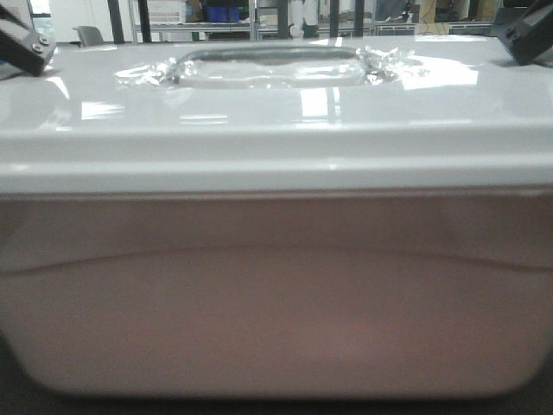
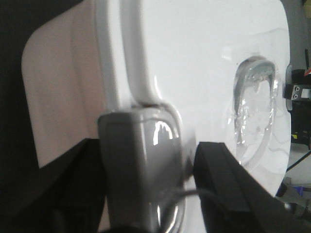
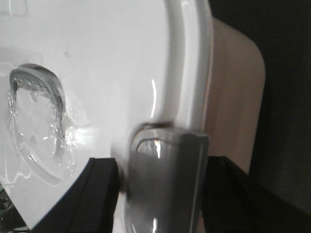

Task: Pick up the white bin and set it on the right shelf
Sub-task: 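Lift the white bin off the table with both grippers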

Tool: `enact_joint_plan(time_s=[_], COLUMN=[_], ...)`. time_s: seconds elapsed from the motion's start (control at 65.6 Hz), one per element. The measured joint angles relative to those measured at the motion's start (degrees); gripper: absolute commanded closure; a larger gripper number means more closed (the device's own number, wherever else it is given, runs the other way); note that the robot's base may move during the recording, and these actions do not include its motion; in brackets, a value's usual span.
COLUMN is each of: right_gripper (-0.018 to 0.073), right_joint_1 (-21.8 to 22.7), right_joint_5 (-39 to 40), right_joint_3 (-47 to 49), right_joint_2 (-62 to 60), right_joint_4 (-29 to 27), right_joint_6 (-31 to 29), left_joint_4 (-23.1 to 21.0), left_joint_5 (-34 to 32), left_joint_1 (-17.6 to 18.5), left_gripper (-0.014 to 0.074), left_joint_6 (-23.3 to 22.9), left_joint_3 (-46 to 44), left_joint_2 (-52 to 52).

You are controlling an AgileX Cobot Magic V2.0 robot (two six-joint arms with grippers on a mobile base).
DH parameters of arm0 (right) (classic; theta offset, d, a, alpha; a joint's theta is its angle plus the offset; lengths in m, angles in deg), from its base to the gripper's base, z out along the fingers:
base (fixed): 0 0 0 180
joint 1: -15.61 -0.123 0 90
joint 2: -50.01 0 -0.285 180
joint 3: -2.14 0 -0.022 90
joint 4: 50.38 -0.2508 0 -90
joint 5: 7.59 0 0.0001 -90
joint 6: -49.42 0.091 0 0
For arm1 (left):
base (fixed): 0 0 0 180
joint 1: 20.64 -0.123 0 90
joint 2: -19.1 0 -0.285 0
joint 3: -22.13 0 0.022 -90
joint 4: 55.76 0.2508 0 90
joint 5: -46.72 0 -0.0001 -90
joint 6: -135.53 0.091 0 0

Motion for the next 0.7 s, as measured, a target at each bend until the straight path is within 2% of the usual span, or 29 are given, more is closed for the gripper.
enact_joint_plan(time_s=[0.335,0.701], right_gripper=[0.0215,0.0215], right_joint_1=[0.0,0.0], right_joint_5=[-0.25,-0.38], right_joint_3=[0.34,8.95], right_joint_2=[-5.59,-8.38], right_joint_4=[-1.14,-1.36], right_joint_6=[-2.0,-2.57], left_joint_4=[1.02,1.25], left_joint_5=[-0.91,-0.91], left_joint_1=[-0.1,-0.32], left_gripper=[0.0348,0.0348], left_joint_6=[0.22,0.11], left_joint_3=[-4.26,-4.37], left_joint_2=[-5.38,-14.01])
